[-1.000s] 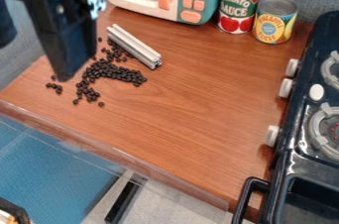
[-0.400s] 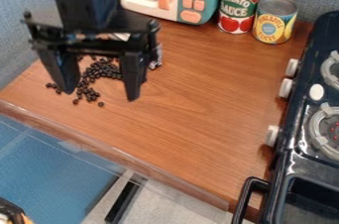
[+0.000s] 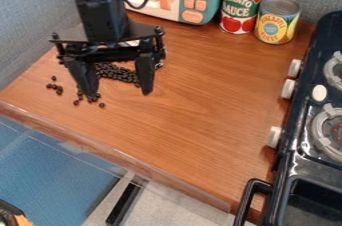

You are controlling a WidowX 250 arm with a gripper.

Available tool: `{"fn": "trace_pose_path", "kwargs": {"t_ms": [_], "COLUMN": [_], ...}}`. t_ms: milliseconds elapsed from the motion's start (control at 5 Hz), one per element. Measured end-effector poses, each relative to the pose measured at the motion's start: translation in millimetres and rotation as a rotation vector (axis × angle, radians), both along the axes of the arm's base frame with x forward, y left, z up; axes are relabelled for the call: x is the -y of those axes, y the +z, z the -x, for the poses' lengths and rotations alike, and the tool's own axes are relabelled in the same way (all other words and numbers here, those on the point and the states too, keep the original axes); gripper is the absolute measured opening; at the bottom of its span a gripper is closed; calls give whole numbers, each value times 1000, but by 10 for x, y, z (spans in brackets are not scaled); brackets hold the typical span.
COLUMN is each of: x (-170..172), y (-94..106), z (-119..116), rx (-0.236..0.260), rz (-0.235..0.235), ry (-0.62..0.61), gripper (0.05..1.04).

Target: Sweep into pile

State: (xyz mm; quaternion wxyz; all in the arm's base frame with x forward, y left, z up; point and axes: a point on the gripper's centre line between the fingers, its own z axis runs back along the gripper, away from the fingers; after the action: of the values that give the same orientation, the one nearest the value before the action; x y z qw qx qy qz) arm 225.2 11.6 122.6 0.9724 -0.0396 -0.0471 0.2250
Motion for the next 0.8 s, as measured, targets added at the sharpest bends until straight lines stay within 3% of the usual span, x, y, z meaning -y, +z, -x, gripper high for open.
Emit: {"fn": "trace_pose_path", "kwargs": {"t_ms": [400, 600, 800], "x": [-39, -35, -94], "y": [-89, -246, -308], "z": [-382, -651, -936], "rx": [52, 82, 145], "rz": [19, -34, -124], "ry": [95, 177, 277], "gripper": [1000, 1000, 1000]}}
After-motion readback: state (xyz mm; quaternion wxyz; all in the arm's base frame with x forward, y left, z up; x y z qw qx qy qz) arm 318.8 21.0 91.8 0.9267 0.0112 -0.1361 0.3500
